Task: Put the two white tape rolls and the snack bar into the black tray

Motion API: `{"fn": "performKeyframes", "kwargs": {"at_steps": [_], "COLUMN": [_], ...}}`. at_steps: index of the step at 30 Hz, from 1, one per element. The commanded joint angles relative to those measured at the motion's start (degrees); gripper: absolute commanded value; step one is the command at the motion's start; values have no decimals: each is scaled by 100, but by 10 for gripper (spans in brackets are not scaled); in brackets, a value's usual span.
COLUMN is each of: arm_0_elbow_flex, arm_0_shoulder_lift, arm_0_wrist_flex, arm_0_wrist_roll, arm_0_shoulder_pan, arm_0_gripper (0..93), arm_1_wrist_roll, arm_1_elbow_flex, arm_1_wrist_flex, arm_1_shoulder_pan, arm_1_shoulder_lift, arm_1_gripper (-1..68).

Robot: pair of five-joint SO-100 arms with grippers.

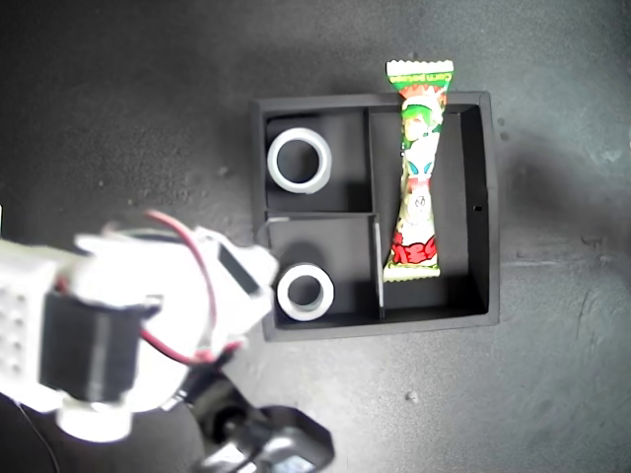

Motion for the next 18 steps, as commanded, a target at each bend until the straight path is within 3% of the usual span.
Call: {"fn": "performKeyframes", "kwargs": {"at_steps": [1,8,18], "arm_0_elbow_flex": [1600,5484,9281], "arm_0_shoulder_lift": [1705,5001,7866], "arm_0_wrist_flex": [-158,-1046,-2197], "arm_0_wrist_roll": [-97,-308,-1090], "arm_0_shoulder_pan": [-422,-1055,-782], "arm_0_gripper": [37,2,1], "arm_1_wrist_roll": [650,1477,2004], "arm_1_elbow_flex": [694,2118,3524], "arm_1_wrist_flex": [-132,-70,-193], "arm_1_shoulder_pan": [26,-9,-176], "arm_1_shoulder_lift": [1081,2435,3032], "arm_1_gripper": [-3,-4,-4]}}
